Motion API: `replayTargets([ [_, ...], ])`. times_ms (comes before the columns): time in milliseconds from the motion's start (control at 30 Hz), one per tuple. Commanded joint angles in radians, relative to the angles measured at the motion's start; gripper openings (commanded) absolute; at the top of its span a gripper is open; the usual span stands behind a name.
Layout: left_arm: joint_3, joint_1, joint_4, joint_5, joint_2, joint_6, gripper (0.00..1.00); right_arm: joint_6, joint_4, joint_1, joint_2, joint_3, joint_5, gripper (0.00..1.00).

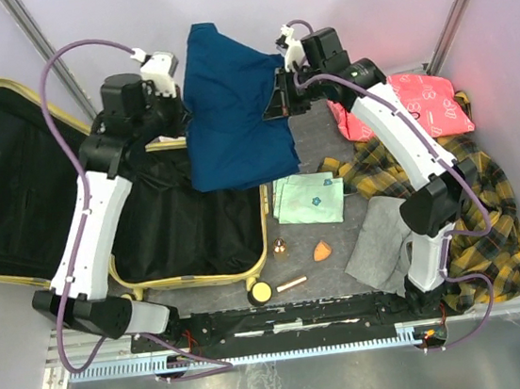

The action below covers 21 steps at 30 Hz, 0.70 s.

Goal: Pack the luggage

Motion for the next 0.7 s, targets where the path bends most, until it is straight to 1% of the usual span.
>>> replayTargets([
  [0,-0.031,0.117,-0.055,0.086,-0.095,0.036,0.03,0.128,0.236,0.080,-0.058,-0.046,0.007,0.02],
  [67,-0.056,0.176,-0.083,0.111,-0.131,0.033,0.03,0.167,0.308,0.117,-0.061,-0.095,0.018,0.01],
  [133,-0.115,0.215,-0.091,0.106,-0.191,0.046,0.03,0.197,0.354,0.154,-0.053,-0.132,0.026,0.02],
  [300,-0.198,0.305,-0.170,0.038,-0.269,0.090,0.03,0.254,0.439,0.247,-0.015,-0.163,0.051,0.02],
  [400,-0.243,0.324,-0.223,-0.029,-0.293,0.128,0.03,0.277,0.486,0.302,0.019,-0.166,0.057,0.02],
  [500,-0.306,0.329,-0.228,-0.118,-0.310,0.161,0.03,0.283,0.533,0.351,0.066,-0.169,0.075,0.02],
  [567,-0.335,0.335,-0.226,-0.165,-0.299,0.174,0.03,0.288,0.554,0.372,0.100,-0.166,0.088,0.02],
  [667,-0.344,0.361,-0.216,-0.183,-0.256,0.185,0.03,0.304,0.572,0.390,0.153,-0.152,0.094,0.02],
])
